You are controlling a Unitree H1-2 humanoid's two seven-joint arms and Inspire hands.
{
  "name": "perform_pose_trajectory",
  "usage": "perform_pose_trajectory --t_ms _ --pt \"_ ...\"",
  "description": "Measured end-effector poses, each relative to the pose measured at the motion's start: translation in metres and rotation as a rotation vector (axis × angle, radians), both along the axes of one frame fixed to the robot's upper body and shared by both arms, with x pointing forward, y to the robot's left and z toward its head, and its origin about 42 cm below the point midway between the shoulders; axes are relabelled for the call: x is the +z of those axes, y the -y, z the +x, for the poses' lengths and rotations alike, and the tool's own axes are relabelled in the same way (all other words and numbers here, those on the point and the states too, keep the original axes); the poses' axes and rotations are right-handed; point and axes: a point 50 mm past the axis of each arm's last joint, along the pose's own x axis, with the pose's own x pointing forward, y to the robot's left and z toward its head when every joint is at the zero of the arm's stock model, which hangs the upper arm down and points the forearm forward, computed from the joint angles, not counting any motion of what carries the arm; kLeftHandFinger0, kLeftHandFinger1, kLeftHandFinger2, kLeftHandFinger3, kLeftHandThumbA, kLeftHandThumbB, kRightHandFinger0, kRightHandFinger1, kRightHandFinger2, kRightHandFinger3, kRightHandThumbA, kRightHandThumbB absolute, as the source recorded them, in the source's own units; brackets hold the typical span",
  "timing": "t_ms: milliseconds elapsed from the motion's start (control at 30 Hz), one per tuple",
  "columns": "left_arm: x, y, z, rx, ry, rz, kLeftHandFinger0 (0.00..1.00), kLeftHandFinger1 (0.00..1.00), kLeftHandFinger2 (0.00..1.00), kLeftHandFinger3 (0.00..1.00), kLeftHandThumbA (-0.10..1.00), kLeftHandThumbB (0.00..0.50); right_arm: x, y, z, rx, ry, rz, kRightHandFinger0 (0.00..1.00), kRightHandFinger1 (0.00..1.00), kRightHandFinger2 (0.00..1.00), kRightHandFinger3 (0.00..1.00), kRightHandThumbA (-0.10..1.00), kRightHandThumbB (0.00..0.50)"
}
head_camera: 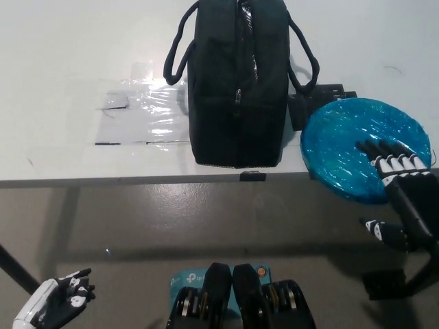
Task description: The robot uses its right hand to pick up a stack of plates kept in the middle of the desk and put it inside a bag kept next to it
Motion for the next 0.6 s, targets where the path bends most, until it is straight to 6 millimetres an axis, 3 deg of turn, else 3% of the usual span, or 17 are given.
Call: perform_pose_trajectory --t_ms 300,333,600 --pt "0.001 -0.001 0.001 -0.003 -0.006 0.005 0.83 0.81 0.92 1.0 -0.1 0.213 -0.026 0.012 -0.002 -0.012 -0.12 -0.059 1.0 1.0 1.0 1.0 0.76 0.5" --pt "0.001 -0.002 0.001 -0.004 -0.007 0.006 0.83 0.8 0.91 1.0 -0.1 0.209 -0.028 0.013 -0.001 -0.015 -0.128 -0.06 1.0 1.0 1.0 1.0 0.82 0.5" --pt "0.002 -0.001 0.001 -0.01 -0.007 0.008 0.81 0.8 0.89 0.99 -0.1 0.216 -0.045 0.021 0.007 -0.045 -0.189 -0.078 1.0 1.0 1.0 1.0 0.84 0.5"
